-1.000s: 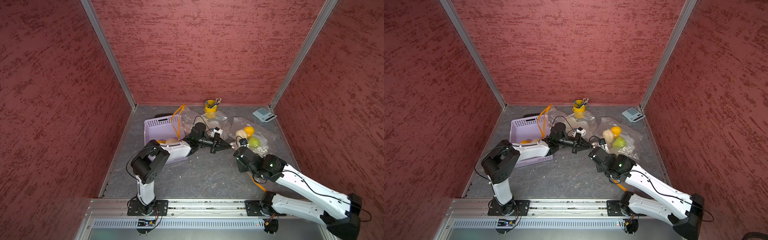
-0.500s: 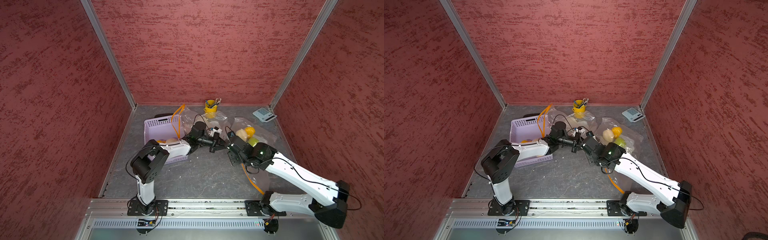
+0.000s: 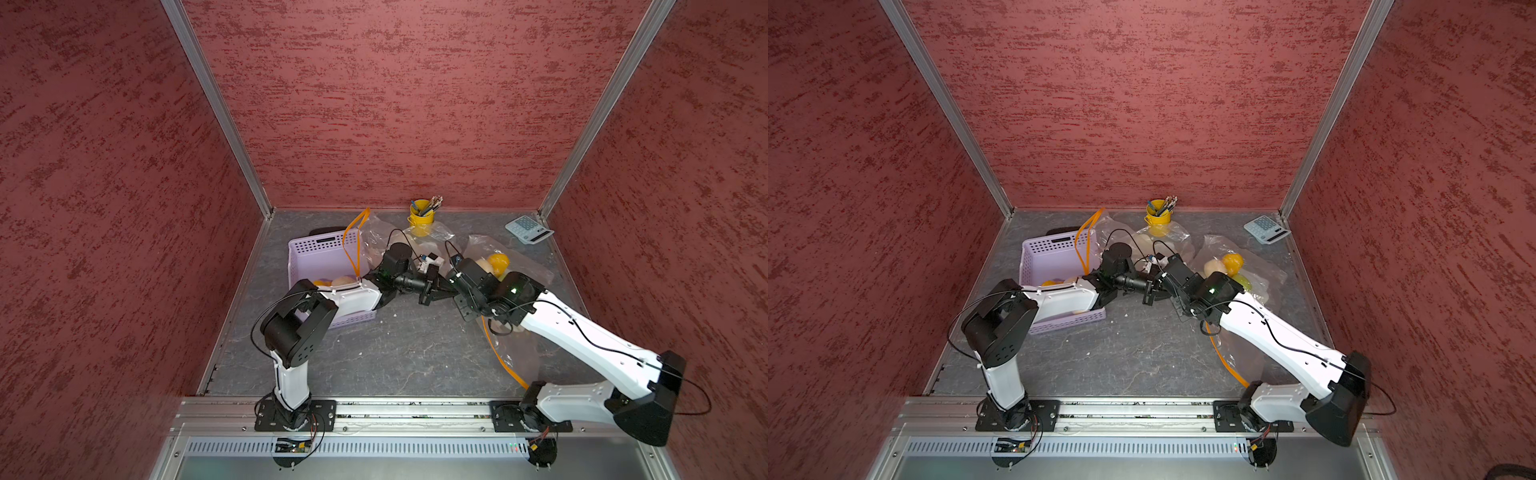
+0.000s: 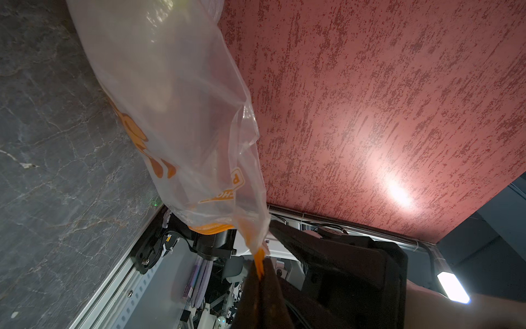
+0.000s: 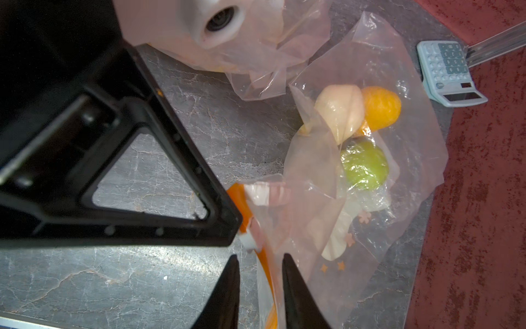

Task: Open the zip-top bag and take out the pear
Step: Unzip the zipper on the zipper food storage bag.

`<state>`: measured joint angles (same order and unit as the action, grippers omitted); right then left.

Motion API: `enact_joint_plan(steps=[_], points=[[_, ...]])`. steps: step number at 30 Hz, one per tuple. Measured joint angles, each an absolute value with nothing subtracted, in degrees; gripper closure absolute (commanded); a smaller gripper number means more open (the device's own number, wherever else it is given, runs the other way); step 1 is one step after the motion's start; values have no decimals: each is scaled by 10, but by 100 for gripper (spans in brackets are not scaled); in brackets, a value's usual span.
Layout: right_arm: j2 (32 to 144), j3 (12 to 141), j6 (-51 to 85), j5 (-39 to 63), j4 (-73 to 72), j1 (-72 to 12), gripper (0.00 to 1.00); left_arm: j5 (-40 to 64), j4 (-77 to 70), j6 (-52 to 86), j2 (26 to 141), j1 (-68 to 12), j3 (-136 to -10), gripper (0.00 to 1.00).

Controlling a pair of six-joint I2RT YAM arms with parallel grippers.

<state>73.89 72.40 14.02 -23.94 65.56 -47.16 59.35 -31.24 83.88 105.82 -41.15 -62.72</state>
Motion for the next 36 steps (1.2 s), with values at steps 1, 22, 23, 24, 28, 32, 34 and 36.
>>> enact_joint_plan(steps=[1,22,23,24,28,32,34,36], points=[[741,725,137,-239,655,-471,75,594,-312,839,1058,-411,-627,100],[769,746,102,-235,656,-469,99,590,-309,837,1057,-412,-634,100],[769,746,102,-235,656,-468,99,590,-308,837,1057,-412,-634,100],[769,746,102,-235,656,-468,99,590,-308,837,1057,-412,-634,100],[769,746,104,-236,654,-468,99,590,-303,837,1059,-411,-641,100],[764,742,120,-241,641,-467,99,599,-299,841,1072,-401,-663,100],[757,734,133,-248,626,-463,99,609,-300,844,1085,-397,-682,100],[746,722,147,-253,610,-461,98,618,-298,846,1098,-394,-702,100]])
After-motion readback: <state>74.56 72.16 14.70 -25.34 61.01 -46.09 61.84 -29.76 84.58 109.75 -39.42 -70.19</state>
